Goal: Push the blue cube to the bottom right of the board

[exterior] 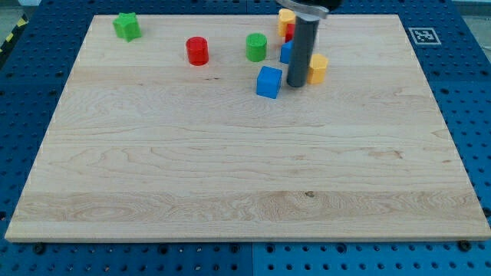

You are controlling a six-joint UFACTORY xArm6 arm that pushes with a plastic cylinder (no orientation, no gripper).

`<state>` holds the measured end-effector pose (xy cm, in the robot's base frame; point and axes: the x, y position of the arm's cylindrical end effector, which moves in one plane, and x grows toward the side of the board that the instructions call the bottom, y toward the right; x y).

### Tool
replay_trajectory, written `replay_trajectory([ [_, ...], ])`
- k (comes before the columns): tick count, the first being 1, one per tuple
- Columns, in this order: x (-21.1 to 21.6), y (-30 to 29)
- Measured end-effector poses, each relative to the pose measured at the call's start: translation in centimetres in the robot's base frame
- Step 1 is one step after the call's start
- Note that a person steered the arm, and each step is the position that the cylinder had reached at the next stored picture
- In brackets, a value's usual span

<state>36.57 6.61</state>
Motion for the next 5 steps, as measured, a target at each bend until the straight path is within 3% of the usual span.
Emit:
replay_trajectory([
  [2,-1.2,-5.6],
  [4,6.0,-4.3],
  [5,4.0,-5.7],
])
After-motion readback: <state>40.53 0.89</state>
